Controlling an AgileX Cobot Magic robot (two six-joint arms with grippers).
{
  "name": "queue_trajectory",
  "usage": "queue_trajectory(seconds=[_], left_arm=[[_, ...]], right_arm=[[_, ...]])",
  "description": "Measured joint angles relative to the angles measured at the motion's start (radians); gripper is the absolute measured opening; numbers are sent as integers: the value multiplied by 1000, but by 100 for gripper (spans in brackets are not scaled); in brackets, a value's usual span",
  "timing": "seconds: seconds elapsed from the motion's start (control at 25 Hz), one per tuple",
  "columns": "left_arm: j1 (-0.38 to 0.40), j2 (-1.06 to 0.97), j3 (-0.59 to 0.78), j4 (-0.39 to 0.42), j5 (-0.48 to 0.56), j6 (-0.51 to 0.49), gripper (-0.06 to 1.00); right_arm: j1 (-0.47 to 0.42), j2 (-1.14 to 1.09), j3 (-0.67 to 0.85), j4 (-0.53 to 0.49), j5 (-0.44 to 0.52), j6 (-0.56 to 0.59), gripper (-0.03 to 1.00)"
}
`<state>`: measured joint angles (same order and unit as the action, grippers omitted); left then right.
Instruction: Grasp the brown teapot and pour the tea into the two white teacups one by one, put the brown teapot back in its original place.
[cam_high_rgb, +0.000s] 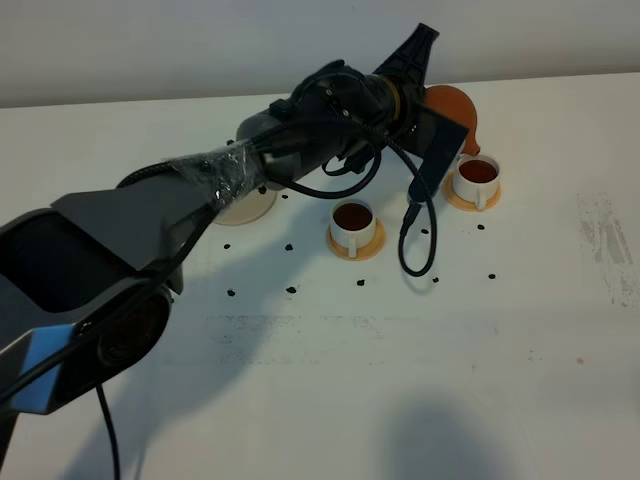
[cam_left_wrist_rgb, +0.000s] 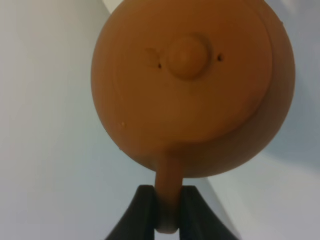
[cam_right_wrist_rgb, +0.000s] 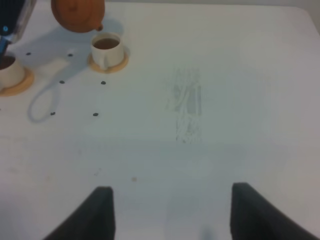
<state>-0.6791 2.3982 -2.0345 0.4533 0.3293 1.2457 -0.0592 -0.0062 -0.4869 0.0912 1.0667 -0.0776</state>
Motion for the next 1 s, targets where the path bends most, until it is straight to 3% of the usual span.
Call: queue_trajectory(seconds=[0.64, 1.0], left_arm=[[2, -124, -4, -386, 313, -108, 10], [2, -144, -4, -479, 475, -324, 10]], right_arm=[[0, 0, 0, 0, 0, 0, 51], [0, 0, 0, 0, 0, 0, 51]])
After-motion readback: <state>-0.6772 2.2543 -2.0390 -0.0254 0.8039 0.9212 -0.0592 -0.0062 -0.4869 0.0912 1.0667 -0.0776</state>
